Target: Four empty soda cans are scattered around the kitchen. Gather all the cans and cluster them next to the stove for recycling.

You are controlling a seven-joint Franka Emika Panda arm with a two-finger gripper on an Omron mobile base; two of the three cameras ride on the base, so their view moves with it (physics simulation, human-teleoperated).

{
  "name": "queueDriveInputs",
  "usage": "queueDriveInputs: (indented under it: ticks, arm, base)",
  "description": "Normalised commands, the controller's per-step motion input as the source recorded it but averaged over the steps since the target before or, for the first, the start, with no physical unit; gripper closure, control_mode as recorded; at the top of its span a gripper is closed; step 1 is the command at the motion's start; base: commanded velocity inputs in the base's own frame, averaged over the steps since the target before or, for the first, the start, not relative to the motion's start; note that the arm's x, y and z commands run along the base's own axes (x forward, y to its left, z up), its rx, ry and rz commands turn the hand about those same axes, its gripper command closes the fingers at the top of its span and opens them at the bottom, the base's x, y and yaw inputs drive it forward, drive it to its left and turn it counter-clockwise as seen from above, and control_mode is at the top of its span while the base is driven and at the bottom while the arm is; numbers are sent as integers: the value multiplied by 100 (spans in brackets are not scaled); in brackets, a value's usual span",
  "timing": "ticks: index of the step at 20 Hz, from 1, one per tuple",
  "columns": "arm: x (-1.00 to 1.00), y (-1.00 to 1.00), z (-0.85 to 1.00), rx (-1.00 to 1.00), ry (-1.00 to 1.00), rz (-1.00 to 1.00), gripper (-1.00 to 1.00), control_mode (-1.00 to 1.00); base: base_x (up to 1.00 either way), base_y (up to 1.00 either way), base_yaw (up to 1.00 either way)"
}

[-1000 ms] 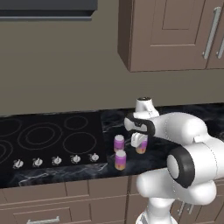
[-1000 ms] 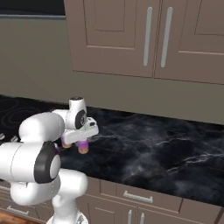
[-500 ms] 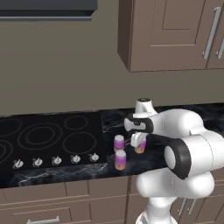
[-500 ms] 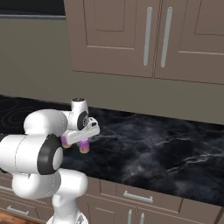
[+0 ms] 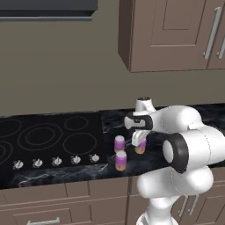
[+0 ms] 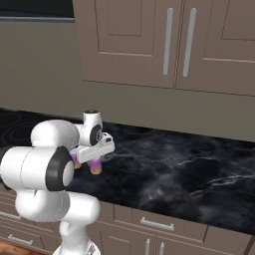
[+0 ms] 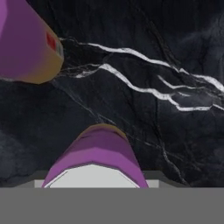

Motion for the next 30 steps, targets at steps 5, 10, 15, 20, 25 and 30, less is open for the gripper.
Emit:
queueDriveInputs:
  ticks: [5, 10, 15, 20, 25, 30]
  arm:
    - [0, 0, -4, 0, 1, 4, -100, -100]
    - [0, 0, 2, 1, 0, 2, -100, -100]
    - [0, 0, 16, 2, 0, 2, -100, -100]
    - [-1, 0, 15, 2, 0, 5, -100, -100]
    - [-14, 0, 28, 2, 0, 6, -100, -100]
    - [-25, 0, 26, 0, -1, 2, -100, -100]
  base:
    - [0, 0, 0]
    - [0, 0, 0]
    - [0, 0, 0]
    - [0, 0, 0]
    - [0, 0, 0]
    - [0, 0, 0]
